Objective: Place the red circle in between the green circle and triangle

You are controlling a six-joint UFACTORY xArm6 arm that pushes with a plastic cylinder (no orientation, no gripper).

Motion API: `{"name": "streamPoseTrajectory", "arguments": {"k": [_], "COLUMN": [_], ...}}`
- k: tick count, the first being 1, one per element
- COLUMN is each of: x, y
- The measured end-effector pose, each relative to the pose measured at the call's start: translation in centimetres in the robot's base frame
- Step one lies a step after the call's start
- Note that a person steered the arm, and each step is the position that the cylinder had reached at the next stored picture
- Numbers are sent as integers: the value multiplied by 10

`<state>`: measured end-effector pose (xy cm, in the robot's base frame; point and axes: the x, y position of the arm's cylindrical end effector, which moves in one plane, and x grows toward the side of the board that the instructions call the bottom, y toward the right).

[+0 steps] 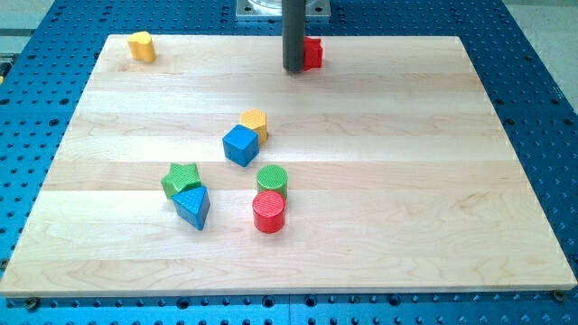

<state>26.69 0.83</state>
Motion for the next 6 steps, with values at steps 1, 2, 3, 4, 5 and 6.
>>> {"name": "streamPoseTrajectory", "arguments": {"k": [1,2,3,4,5,6], "x": [49,49,49,63,149,226], "y": [23,61,63,64,92,57]}}
